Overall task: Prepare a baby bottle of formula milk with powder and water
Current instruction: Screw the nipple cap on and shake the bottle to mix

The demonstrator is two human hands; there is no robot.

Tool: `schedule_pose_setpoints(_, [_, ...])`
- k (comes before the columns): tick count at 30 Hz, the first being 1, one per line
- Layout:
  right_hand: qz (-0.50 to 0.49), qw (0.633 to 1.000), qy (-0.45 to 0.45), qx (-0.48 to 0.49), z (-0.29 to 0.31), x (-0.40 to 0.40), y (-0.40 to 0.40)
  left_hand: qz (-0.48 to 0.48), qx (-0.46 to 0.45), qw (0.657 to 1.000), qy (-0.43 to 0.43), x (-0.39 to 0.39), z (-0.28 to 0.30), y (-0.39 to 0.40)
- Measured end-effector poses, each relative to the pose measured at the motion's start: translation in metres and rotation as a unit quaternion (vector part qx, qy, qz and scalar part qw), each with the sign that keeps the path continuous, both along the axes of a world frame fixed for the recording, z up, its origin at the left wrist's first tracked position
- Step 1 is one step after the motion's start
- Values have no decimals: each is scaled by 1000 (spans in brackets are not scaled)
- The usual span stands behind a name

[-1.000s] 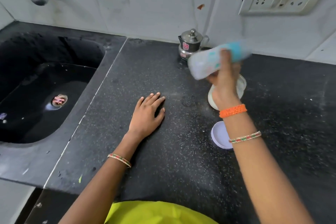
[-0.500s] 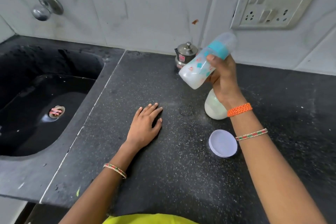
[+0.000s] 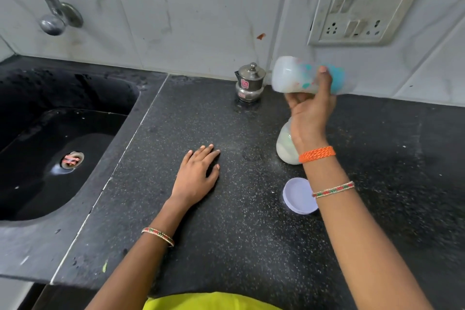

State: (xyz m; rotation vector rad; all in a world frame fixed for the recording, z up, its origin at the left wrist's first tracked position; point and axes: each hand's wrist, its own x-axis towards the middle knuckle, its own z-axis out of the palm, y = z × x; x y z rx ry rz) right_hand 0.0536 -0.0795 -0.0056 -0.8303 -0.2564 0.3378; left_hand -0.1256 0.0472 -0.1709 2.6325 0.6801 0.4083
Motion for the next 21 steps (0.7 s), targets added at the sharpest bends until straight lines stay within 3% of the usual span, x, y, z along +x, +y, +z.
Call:
schedule_pose_setpoints(3, [154, 966, -112, -177, -15, -24, 2, 1, 0, 1000, 4, -1, 0, -1])
schedule_pose_setpoints(4, [163, 959, -130, -192, -18, -28, 4, -1, 2, 1000, 5, -1, 0, 0])
schedule_pose_setpoints(8, [124, 990, -20, -62, -4, -34, 17, -1, -2, 1000, 7, -2, 0, -3])
schedule_pose_setpoints(12, [195, 958, -113, -177, 3, -41, 20, -4, 3, 1000, 8, -4, 0, 0])
schedule_pose_setpoints(21, [125, 942, -152, -273, 2, -35, 23, -7, 0, 1000, 10, -3, 1, 1])
